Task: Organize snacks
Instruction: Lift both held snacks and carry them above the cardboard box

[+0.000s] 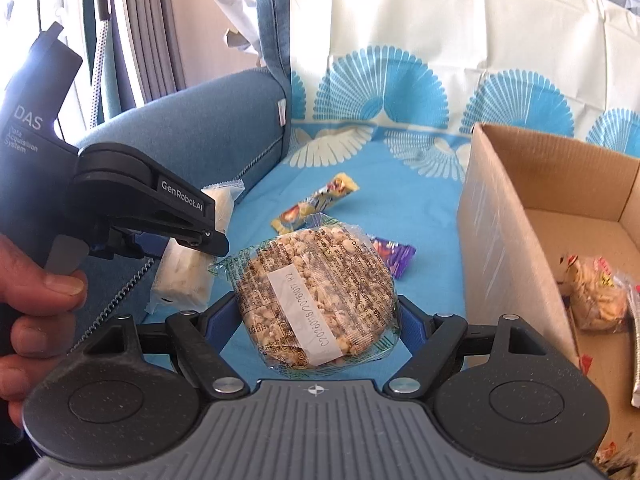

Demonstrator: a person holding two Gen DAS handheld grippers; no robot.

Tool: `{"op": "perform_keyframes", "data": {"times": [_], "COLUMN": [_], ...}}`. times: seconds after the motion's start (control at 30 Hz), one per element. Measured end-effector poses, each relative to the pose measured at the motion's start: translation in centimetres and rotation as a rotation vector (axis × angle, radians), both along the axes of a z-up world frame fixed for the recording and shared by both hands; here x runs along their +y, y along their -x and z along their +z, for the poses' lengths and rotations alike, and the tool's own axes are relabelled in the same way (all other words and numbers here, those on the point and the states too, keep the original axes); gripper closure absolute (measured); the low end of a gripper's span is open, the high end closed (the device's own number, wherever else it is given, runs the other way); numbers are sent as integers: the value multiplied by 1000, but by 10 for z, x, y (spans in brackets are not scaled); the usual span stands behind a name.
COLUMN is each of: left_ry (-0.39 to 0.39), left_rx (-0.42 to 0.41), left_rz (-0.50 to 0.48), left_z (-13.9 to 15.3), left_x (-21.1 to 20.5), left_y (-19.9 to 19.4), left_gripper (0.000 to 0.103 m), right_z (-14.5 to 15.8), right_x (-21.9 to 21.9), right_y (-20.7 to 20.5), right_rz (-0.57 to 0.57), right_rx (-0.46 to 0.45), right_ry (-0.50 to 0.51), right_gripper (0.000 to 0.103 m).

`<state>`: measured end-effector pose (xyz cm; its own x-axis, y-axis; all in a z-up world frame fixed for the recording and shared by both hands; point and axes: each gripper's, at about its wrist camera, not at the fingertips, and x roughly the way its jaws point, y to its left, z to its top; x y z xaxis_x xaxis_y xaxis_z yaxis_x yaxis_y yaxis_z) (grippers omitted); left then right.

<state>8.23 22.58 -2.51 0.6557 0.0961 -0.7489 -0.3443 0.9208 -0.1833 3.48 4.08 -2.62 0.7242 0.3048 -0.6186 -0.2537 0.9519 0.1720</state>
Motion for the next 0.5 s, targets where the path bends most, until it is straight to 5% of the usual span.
{"op": "perform_keyframes", "data": {"times": [0.5], "left_ry": [-5], "left_rx": [-39], "left_rz": [5], "left_z": [4], "left_x": [-3], "left_y": [-2], "left_gripper": [63], "right_z": [35], "right_x": [-16], "right_y": [-1], "right_rz": [0], "right_rx": [-112], "right_ry": [-17], "right_gripper": [21]}}
